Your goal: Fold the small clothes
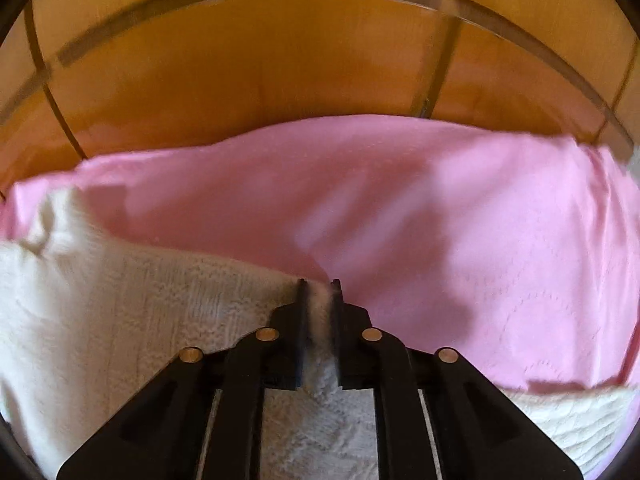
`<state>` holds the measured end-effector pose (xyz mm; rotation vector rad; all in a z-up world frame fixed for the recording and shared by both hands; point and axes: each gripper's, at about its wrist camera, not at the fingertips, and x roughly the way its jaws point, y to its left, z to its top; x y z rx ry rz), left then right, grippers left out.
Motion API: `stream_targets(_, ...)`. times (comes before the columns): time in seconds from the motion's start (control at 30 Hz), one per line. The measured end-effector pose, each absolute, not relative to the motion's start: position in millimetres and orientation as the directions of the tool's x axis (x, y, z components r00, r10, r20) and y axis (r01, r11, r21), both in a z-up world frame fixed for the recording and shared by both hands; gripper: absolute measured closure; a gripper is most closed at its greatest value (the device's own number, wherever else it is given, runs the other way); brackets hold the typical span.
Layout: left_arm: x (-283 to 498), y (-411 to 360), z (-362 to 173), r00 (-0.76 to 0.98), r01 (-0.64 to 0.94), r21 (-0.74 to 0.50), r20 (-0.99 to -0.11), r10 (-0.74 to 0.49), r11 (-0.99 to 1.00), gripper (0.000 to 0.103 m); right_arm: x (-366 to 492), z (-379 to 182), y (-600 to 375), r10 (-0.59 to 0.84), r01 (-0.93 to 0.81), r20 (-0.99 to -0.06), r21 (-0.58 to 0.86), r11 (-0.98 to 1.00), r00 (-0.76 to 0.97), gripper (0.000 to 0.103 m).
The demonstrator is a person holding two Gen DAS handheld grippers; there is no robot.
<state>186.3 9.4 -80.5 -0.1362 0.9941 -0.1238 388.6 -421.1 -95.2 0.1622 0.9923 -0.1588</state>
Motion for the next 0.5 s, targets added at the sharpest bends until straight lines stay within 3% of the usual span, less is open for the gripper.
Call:
stream_targets(0.03, 179.5, 17.0, -76.1, 0.548, 0.035, -0.176, -0.82, -0.166, 0.984, 0.019, 378.7, -90.3, -423.7, -0.047, 0.209, -0.831, 0.084, 0.974, 0.554, 0.067)
stream_targets(0.1, 166.1, 34.8, -67.7, 0.57, 0.012, -0.177, -0.807, -0.152, 0.984, 0.019, 348.7, -76.8, -432.4, -0.009, 0.206, -0.809, 0.139, 0.969, 0.588, 0.053)
stream_targets(0.13, 159.4, 45.2, -64.5, 0.577, 0.002, -0.185, -0.802, -0.152, 0.983, 0.019, 329.0, -72.7, -436.3, 0.042, 0.194, -0.802, 0.194, 0.962, 0.595, 0.051)
stream_targets(0.37, 102.1, 121.8, -70.4, 0.56, -0.119, -0.274, -0.812, -0.163, 0.954, 0.019, 195.3, -93.6, -435.3, 0.295, 0.145, -0.811, 0.416, 0.898, 0.505, 0.051)
stream_targets(0.5, 71.1, 138.6, -80.5, 0.528, -0.108, -0.358, -0.811, -0.251, 0.928, 0.035, 119.0, -109.8, -412.4, 0.376, 0.136, -0.811, 0.477, 0.868, 0.447, 0.051)
